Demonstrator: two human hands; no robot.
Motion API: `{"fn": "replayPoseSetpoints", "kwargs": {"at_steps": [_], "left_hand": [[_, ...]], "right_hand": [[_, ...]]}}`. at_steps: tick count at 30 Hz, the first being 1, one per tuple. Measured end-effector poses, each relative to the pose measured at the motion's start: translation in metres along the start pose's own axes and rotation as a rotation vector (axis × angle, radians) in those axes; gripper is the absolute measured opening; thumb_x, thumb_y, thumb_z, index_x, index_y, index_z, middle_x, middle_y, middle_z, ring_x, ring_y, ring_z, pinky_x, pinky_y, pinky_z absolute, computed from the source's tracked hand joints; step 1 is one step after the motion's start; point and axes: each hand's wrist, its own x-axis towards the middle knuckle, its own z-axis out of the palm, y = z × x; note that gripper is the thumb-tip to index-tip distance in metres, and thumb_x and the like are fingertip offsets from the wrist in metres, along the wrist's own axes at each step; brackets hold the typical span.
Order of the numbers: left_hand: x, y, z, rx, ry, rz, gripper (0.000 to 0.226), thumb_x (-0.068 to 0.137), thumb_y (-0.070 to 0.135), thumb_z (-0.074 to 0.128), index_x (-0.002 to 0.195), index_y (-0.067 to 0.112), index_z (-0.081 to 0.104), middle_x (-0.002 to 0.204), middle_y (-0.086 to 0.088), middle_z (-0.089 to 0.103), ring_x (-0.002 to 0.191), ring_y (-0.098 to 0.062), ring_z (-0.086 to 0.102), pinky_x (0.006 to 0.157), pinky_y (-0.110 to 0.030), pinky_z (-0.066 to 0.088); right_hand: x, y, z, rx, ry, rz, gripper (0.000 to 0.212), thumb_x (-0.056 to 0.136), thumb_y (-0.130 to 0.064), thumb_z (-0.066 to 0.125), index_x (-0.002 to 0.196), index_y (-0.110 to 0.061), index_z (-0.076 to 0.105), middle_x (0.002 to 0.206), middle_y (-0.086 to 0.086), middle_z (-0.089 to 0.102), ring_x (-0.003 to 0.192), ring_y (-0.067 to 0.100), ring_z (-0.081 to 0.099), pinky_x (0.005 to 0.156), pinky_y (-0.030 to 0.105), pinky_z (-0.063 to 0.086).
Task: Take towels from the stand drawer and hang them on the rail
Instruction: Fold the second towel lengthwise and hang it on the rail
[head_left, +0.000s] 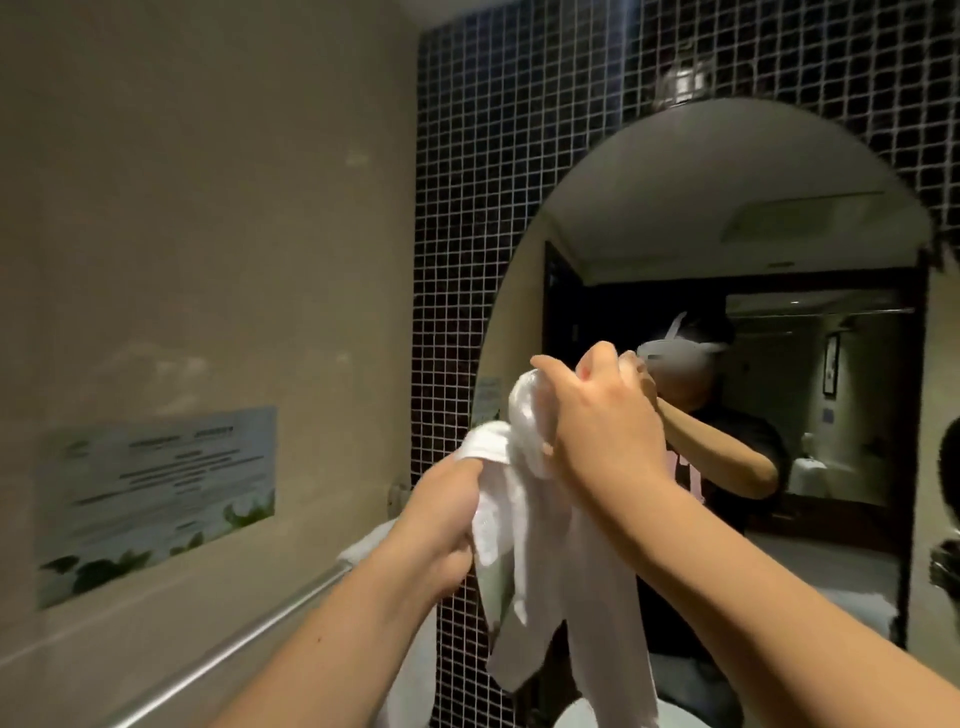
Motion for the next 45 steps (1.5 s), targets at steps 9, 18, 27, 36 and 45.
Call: {"fn": "replayPoseSetpoints", "kwargs": {"at_steps": [9,18,27,36,45], "left_hand": [[-0.004,0.069,0.058,0.348,-0.273,0.413,0.041,0.093,-0.004,0.042,0.111,0.016,0.072,0.099,-0.006,0.077,0.091,-0.021,0.073,0.073,-0.028,0.057],[0.028,-0.027,0.030,0.616,-0.473,0.357,0.033,0.087,0.022,0.079,0.118,0.027,0.069,0.107,0.002,0.077,0.100,-0.014,0.072,0.079,-0.028,0.058],[0.057,-0.082,0.022,0.494,-0.149,0.363,0.041,0.103,0.006,0.052,0.099,0.042,0.071,0.098,0.009,0.076,0.101,-0.011,0.069,0.086,-0.031,0.052],[0.065,-0.033,0.034,0.348,-0.116,0.531,0.049,0.100,-0.005,0.044,0.108,0.036,0.069,0.101,0.016,0.075,0.098,-0.003,0.069,0.085,-0.029,0.054],[0.078,0.005,0.056,0.228,0.067,0.727,0.047,0.090,-0.004,0.041,0.102,0.032,0.068,0.104,0.005,0.071,0.102,-0.010,0.066,0.090,-0.032,0.054]], "right_hand": [[-0.003,0.015,-0.015,0.515,0.055,0.057,0.107,0.076,-0.010,0.073,0.153,-0.054,0.013,0.131,0.001,0.037,0.119,0.019,0.045,0.104,0.035,0.044],[0.013,0.069,-0.025,0.525,0.309,0.133,0.026,0.100,-0.040,0.054,0.120,-0.027,0.065,0.106,0.001,0.064,0.097,0.015,0.062,0.077,0.009,0.045],[-0.010,0.100,-0.062,0.417,0.313,0.311,0.017,0.097,-0.026,0.050,0.089,-0.025,0.065,0.077,-0.007,0.068,0.075,0.007,0.062,0.063,0.025,0.049],[0.000,0.134,-0.076,0.472,0.119,0.729,0.040,0.099,-0.005,0.044,0.060,-0.015,0.040,0.056,-0.004,0.049,0.059,0.017,0.044,0.051,0.025,0.032],[-0.013,0.111,-0.083,0.803,-0.027,0.617,0.040,0.090,-0.054,0.066,0.091,-0.015,0.077,0.083,0.006,0.079,0.070,0.019,0.072,0.068,0.033,0.056]]}}
